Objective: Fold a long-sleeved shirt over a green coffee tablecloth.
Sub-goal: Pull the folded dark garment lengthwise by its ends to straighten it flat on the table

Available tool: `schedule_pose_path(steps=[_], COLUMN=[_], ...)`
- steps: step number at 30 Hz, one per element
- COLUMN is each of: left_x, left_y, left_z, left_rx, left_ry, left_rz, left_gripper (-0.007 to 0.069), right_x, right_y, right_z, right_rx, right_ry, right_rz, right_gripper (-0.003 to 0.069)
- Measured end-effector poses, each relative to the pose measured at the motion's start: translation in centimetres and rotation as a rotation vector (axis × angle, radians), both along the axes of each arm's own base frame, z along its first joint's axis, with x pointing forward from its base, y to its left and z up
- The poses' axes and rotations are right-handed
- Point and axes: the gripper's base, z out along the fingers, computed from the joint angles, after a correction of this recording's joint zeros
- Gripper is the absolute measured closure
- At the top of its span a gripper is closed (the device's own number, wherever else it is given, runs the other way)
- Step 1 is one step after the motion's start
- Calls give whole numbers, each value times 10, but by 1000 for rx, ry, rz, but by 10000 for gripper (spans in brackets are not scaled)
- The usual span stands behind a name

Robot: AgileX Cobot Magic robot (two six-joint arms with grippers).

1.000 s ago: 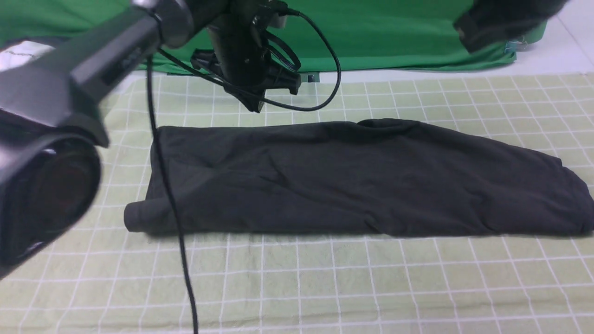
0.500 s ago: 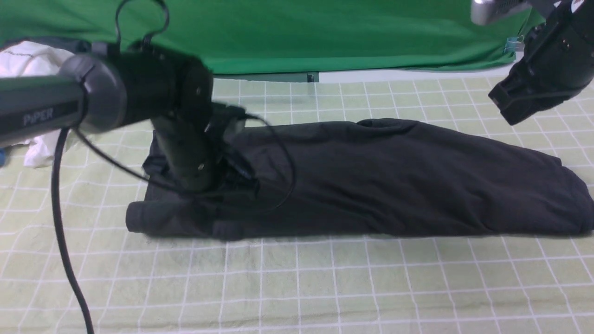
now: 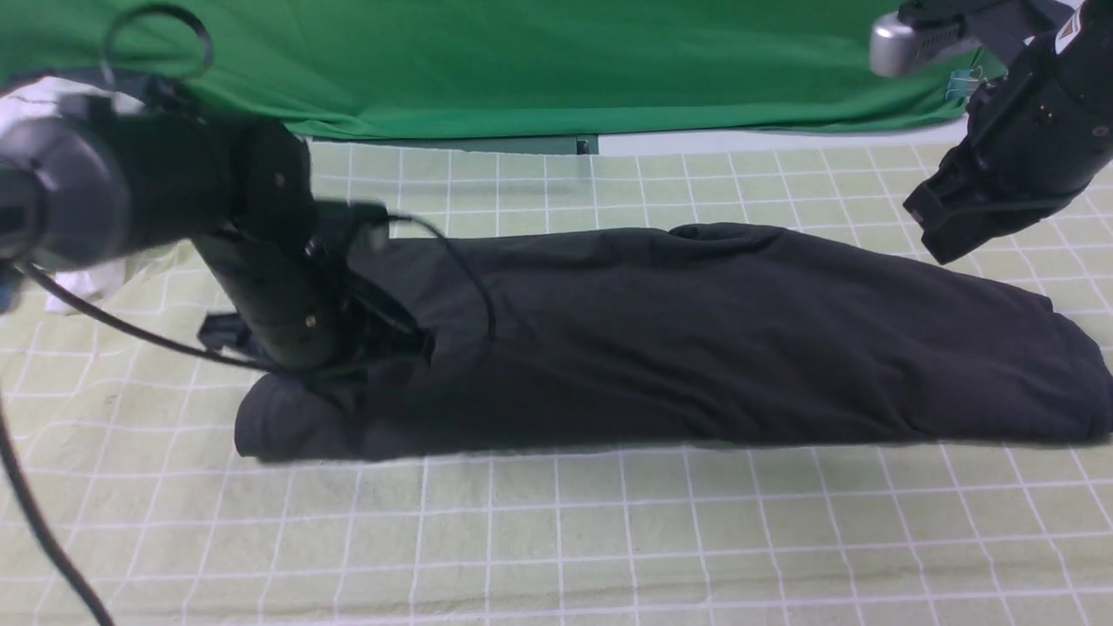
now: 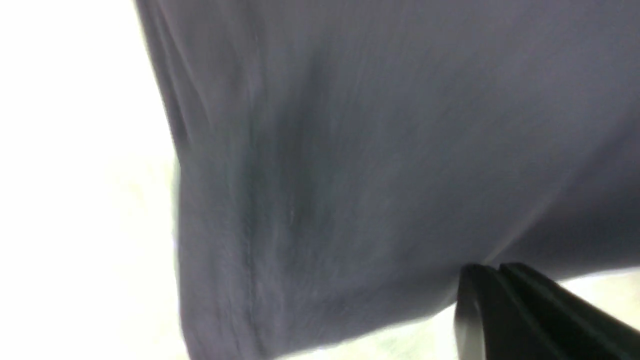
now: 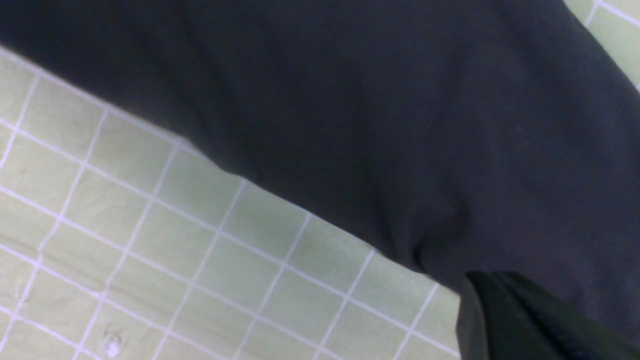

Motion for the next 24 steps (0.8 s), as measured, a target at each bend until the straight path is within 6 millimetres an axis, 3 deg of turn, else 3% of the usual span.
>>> schedule_pose_path(steps=[3,7,13,20,23,24], left_x=[4,10,22,18,9,5], left_y=[-2,-6,-1,1,4,7], left_z=[15,7,-51,-48,-32,-18], left_rx=[-48,-82,-36,-35,-15,-9], left_ry=[-101,-97,69,98,98,60], left_rz=[15,36,57,62,46,40], left_gripper=[613,613,613,613,613,613], right_x=[0,1,1,0,0,0], right_y=[1,4,7,7,6,6], right_z=[0,1,2,2,1,1], right_rx=[12,47,79,79,74,71], right_ry=[1,-9,-6,-2,-3,-4], right_rz=[-1,-5,-6,-2,-1,-1], right_gripper=[669,669,669,665,665,664])
